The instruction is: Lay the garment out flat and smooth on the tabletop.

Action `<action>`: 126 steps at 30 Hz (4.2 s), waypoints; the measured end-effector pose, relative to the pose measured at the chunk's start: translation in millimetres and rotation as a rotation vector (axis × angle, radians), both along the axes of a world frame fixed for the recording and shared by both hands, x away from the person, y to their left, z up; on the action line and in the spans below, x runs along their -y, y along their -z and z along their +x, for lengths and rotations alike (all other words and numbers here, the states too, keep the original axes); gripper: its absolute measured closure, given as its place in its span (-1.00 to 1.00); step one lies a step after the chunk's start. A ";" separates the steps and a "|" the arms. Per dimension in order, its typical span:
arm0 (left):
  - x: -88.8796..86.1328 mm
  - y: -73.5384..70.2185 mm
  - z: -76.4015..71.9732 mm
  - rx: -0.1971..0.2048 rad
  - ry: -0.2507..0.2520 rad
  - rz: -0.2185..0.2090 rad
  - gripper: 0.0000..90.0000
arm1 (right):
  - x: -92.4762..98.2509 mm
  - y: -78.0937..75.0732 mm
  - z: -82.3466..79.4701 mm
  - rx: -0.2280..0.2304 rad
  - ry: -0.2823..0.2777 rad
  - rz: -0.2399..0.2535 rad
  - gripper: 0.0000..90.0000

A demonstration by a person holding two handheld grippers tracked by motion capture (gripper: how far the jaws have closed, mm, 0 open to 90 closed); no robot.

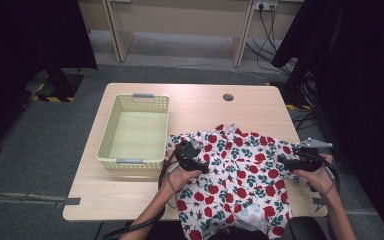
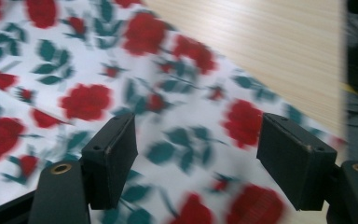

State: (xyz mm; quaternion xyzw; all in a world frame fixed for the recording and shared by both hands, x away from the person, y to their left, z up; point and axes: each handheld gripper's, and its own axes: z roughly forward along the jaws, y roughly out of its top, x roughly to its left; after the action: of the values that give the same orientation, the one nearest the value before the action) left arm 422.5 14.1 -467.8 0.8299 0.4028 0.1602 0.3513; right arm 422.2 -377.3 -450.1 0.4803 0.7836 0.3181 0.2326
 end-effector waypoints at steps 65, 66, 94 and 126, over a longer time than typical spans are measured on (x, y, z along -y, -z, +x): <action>17.3 -9.2 6.7 0.347 0.222 0.069 0.74 | -93.3 -15.0 -6.4 0.133 -0.461 -0.117 0.69; 17.4 -9.1 5.2 0.350 0.227 0.077 0.73 | -93.1 -12.8 -8.9 0.131 -0.460 -0.120 0.68; 16.7 1.8 3.1 0.351 0.212 0.086 0.74 | -89.3 -29.8 49.5 -0.185 -0.308 0.146 -0.29; 15.8 -6.3 11.5 0.337 0.200 0.017 0.75 | -124.8 1.8 98.1 -0.223 -0.501 0.047 0.19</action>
State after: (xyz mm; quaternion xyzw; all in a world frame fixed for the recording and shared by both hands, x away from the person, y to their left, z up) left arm 434.0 -1.6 -461.5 0.8301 0.2523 0.2647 0.4210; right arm 520.3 -252.5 -451.9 0.3089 0.8910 0.3292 0.0477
